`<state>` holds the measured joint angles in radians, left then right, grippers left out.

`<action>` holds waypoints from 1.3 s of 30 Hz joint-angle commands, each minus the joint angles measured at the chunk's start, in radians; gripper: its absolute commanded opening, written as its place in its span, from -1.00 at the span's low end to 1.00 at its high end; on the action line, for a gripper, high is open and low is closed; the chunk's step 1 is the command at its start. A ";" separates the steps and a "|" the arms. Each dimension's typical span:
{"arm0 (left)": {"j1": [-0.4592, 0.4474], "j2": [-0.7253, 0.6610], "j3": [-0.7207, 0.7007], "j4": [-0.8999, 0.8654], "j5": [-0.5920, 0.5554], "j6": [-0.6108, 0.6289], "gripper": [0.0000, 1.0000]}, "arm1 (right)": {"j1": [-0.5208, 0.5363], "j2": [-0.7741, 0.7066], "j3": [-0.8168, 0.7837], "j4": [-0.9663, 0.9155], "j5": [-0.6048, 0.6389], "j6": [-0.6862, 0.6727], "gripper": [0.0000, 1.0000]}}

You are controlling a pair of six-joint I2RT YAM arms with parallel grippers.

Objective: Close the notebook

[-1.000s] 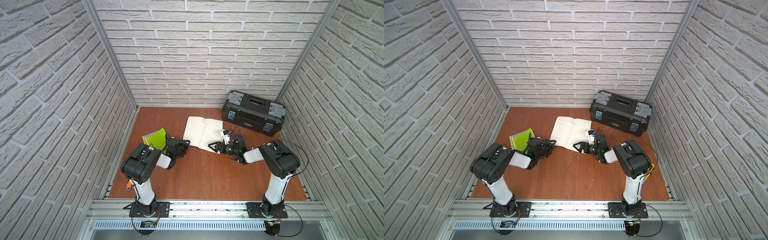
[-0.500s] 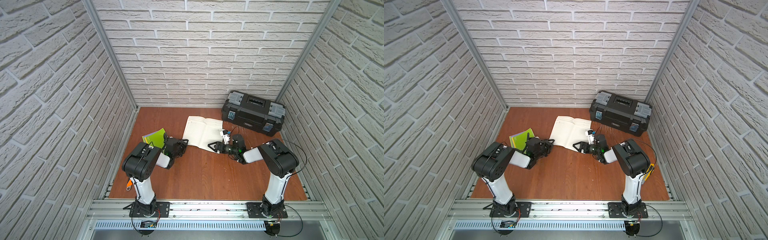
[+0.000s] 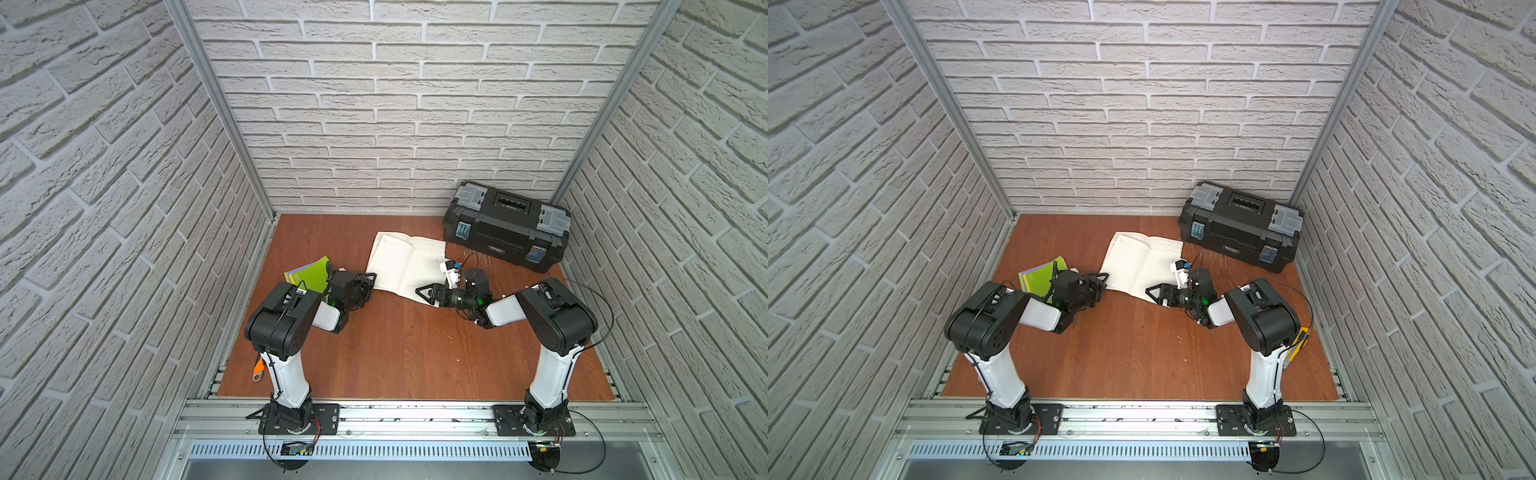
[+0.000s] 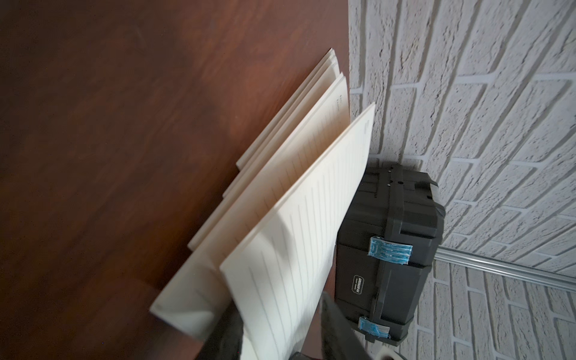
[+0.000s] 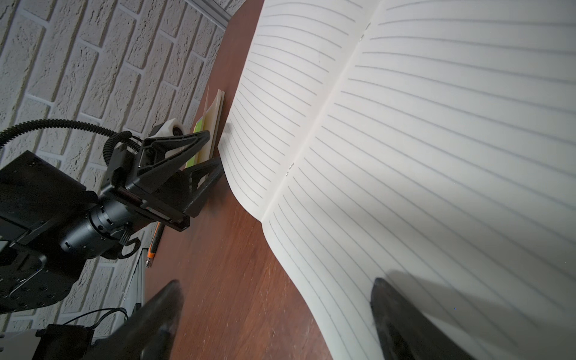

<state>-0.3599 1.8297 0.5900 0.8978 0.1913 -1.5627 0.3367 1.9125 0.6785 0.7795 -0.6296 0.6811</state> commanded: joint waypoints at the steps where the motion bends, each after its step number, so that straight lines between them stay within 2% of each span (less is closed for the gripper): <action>1: 0.007 0.032 0.047 0.037 0.035 0.018 -0.27 | -0.002 0.097 -0.066 -0.267 0.057 0.009 0.88; 3: 0.006 0.052 0.076 0.032 0.056 0.028 -0.38 | -0.004 0.098 -0.068 -0.267 0.057 0.006 0.88; 8: -0.017 0.065 0.098 0.011 0.070 0.050 -0.84 | -0.004 0.104 -0.075 -0.247 0.056 0.015 0.88; 13: -0.052 0.038 0.098 -0.037 0.069 0.095 -1.00 | -0.004 0.115 -0.075 -0.229 0.053 0.023 0.88; 18: -0.095 -0.010 0.128 -0.140 0.056 0.183 -1.00 | -0.003 0.074 -0.076 -0.240 0.051 0.028 0.88; 23: -0.138 -0.085 0.163 -0.263 0.037 0.274 -1.00 | -0.005 -0.084 -0.079 -0.352 0.070 -0.005 0.87; 26: -0.167 -0.156 0.180 -0.374 0.009 0.350 -1.00 | -0.004 -0.218 -0.071 -0.489 0.108 -0.057 0.88; 31: -0.246 -0.293 0.199 -0.623 -0.105 0.512 -1.00 | -0.005 -0.456 -0.070 -0.697 0.166 -0.115 0.89; 39: -0.361 -0.407 0.096 -0.640 -0.211 0.647 -1.00 | -0.006 -0.794 -0.099 -0.911 0.251 -0.120 0.90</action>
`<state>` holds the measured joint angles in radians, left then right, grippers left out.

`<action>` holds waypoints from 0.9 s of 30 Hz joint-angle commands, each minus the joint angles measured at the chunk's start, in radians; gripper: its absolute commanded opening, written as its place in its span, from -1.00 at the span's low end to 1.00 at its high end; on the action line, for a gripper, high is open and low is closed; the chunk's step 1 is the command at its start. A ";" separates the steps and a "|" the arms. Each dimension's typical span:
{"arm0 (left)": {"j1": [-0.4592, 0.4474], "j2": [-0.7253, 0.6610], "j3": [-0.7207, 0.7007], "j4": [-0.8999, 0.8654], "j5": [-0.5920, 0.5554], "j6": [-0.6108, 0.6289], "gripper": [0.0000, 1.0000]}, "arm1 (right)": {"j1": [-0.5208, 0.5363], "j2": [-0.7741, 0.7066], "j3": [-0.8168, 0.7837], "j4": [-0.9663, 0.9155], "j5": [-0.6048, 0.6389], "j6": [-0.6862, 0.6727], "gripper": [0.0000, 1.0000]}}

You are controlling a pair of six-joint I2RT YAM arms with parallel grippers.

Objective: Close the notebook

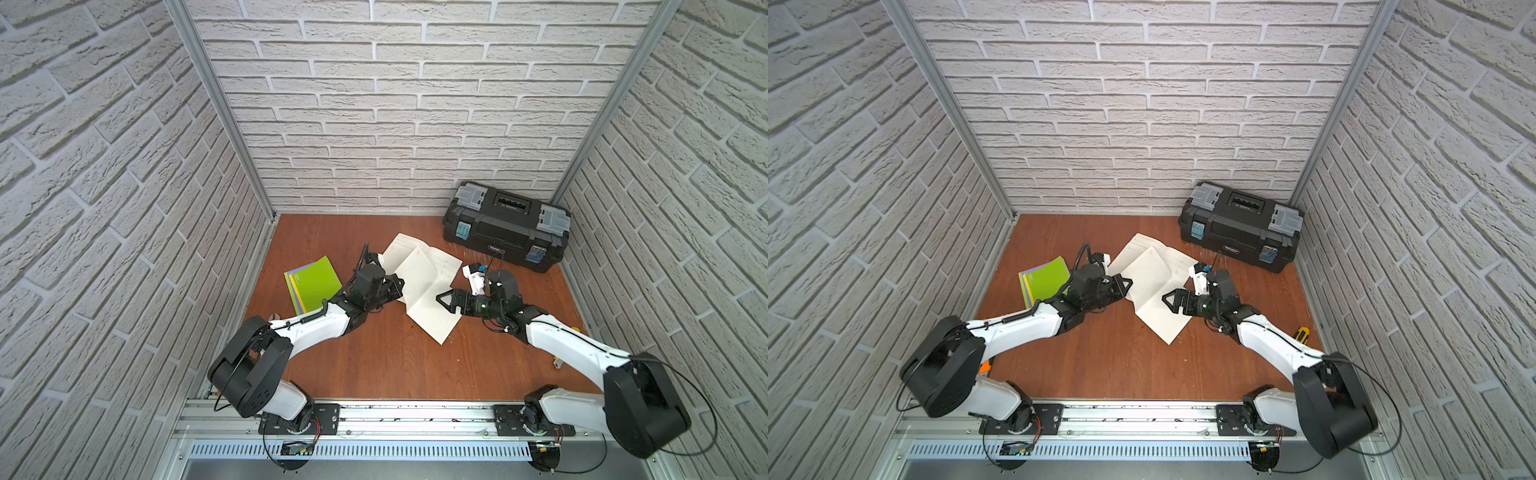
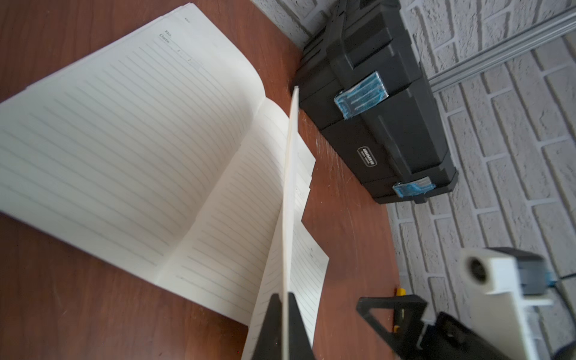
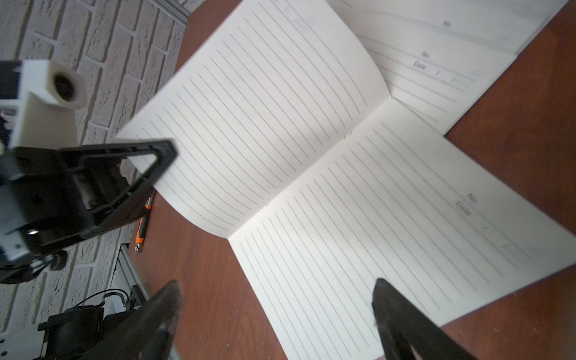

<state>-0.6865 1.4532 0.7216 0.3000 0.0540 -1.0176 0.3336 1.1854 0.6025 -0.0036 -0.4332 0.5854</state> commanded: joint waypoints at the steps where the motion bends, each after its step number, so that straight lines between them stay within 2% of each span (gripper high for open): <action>1: -0.061 -0.044 -0.043 -0.049 -0.098 0.135 -1.00 | -0.002 -0.101 -0.030 -0.154 0.068 -0.023 0.90; 7: -0.213 -0.100 -0.064 -0.149 -0.260 0.296 -1.00 | -0.004 -0.249 -0.105 -0.191 0.125 0.031 0.91; 18: -0.499 -0.147 -0.116 -0.160 -0.615 0.489 -1.00 | -0.004 -0.421 -0.224 -0.201 0.261 0.093 0.92; 22: -0.525 -0.183 -0.130 -0.147 -0.696 0.505 -1.00 | -0.010 -0.431 -0.166 -0.244 0.280 0.048 0.94; 27: -0.521 -0.238 -0.138 -0.032 -0.750 0.583 -1.00 | -0.012 -0.346 -0.107 -0.242 0.235 0.029 0.94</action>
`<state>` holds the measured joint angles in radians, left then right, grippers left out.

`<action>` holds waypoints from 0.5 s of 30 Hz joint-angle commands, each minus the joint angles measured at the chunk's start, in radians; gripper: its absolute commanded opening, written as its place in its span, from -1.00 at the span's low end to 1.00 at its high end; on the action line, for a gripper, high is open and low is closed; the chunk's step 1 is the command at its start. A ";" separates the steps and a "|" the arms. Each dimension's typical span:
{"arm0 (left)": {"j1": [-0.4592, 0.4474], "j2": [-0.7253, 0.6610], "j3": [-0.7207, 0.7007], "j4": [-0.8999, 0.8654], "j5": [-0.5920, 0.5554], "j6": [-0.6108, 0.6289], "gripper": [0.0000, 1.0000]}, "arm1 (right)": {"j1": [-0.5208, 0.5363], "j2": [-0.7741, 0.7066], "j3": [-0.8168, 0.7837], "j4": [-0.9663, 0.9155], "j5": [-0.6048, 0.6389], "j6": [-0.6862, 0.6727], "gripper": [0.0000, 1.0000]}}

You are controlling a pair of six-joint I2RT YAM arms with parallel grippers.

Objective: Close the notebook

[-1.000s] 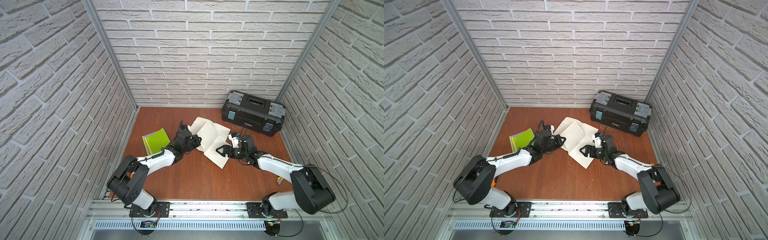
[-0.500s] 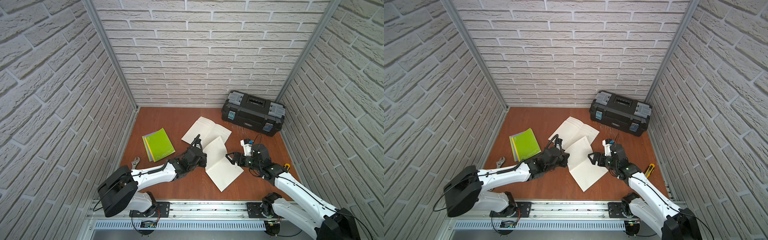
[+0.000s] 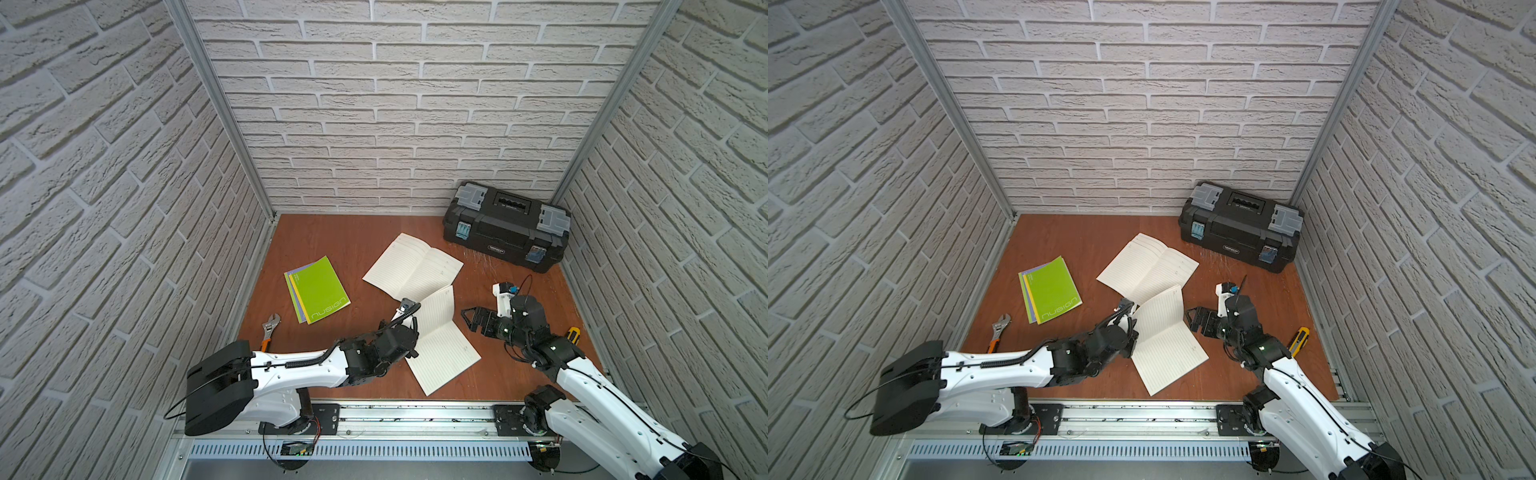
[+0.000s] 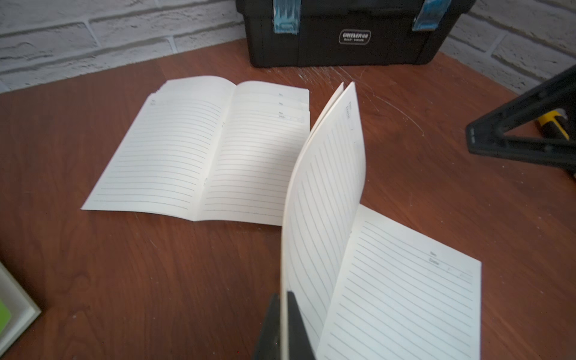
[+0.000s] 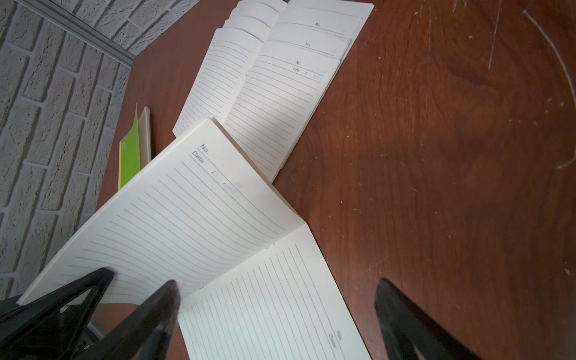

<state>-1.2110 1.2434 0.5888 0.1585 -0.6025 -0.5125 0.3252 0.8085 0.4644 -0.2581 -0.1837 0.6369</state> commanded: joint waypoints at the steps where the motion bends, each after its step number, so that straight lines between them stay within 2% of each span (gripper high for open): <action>1: 0.006 -0.027 -0.002 0.131 -0.104 0.098 -1.00 | -0.003 0.049 0.030 0.022 -0.029 -0.016 0.94; 5: 0.041 0.013 0.010 0.195 -0.091 0.132 -1.00 | -0.003 0.120 -0.021 0.142 -0.148 0.005 0.94; 8: 0.058 0.058 0.021 0.231 -0.070 0.131 -1.00 | 0.002 0.226 -0.027 0.164 -0.216 -0.005 0.93; 12: 0.064 0.104 0.044 0.237 -0.056 0.124 -1.00 | 0.012 0.332 -0.084 0.406 -0.311 0.084 0.92; 15: 0.064 0.117 0.049 0.239 -0.054 0.117 -1.00 | 0.032 0.415 -0.071 0.496 -0.338 0.116 0.91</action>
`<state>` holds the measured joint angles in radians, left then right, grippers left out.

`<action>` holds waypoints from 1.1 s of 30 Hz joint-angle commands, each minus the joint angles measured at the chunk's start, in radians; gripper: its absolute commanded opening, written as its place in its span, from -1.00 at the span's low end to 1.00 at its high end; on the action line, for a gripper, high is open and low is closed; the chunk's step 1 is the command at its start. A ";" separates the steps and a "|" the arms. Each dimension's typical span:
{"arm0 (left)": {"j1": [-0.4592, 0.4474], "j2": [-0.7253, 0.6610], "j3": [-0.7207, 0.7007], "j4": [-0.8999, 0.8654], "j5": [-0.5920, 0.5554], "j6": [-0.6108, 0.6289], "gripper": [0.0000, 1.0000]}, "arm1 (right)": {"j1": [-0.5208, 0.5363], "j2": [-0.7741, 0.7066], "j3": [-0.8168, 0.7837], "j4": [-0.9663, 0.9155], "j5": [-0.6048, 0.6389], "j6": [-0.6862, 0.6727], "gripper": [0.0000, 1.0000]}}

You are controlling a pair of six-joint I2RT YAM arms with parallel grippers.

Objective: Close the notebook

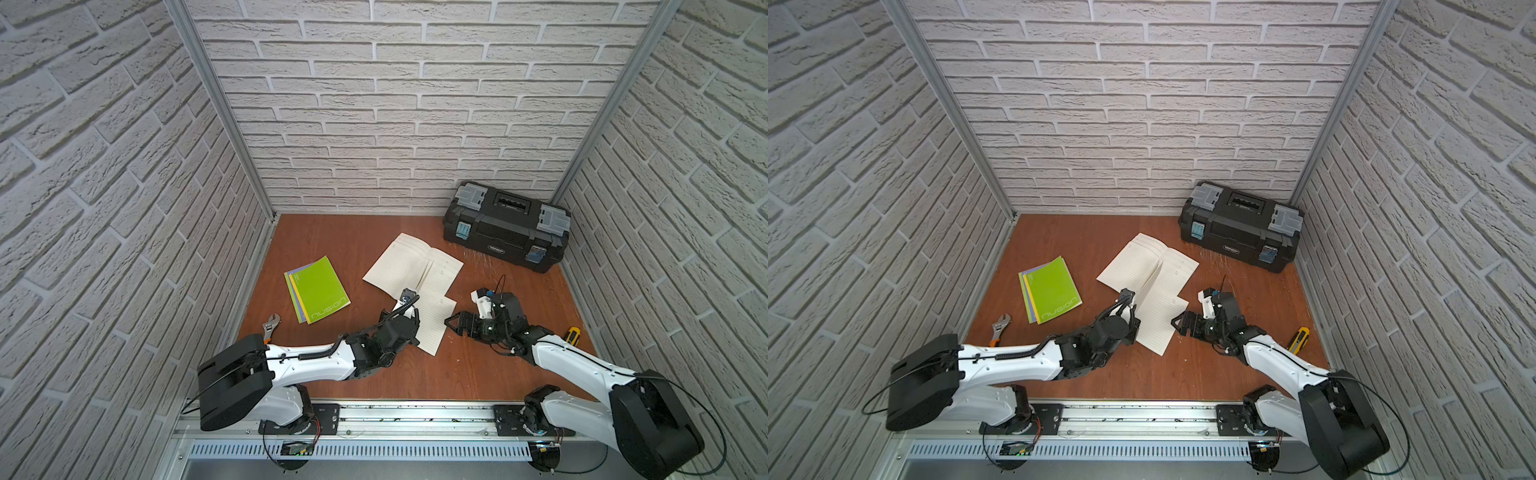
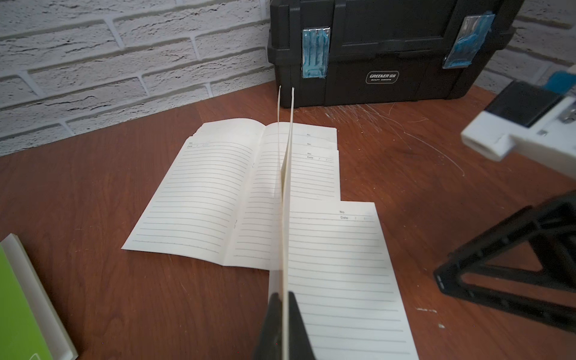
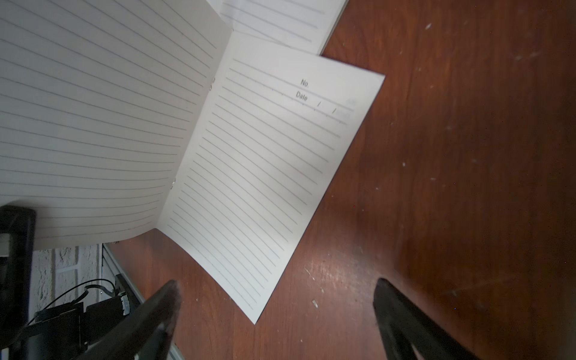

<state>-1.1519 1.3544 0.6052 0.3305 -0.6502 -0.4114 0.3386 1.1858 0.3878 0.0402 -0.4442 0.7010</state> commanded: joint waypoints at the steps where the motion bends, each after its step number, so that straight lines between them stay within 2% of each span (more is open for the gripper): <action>1: 0.004 0.006 0.032 0.068 -0.006 0.012 -1.00 | 0.034 0.066 0.008 0.232 -0.080 0.062 0.90; 7: 0.004 0.002 0.039 0.046 -0.008 0.001 -1.00 | 0.101 0.213 -0.002 0.426 -0.075 0.121 0.89; 12: 0.004 -0.009 0.035 0.034 -0.003 -0.013 -1.00 | 0.122 0.248 -0.001 0.438 -0.046 0.118 0.89; 17: -0.002 -0.002 0.034 0.030 -0.001 -0.024 -1.00 | 0.129 0.259 0.011 0.395 -0.035 0.103 0.88; 24: -0.006 0.015 0.028 0.038 0.003 -0.042 -1.00 | 0.133 0.151 0.052 0.176 0.030 0.026 0.89; 29: -0.011 0.025 0.031 0.035 0.025 -0.038 -0.99 | 0.133 0.190 0.060 0.172 0.030 0.022 0.89; 33: -0.018 0.029 0.023 0.055 0.052 -0.028 -0.33 | 0.134 0.230 0.064 0.190 0.024 0.026 0.88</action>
<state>-1.1618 1.3762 0.6216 0.3378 -0.6197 -0.4419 0.4629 1.3937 0.4397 0.2398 -0.4301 0.7433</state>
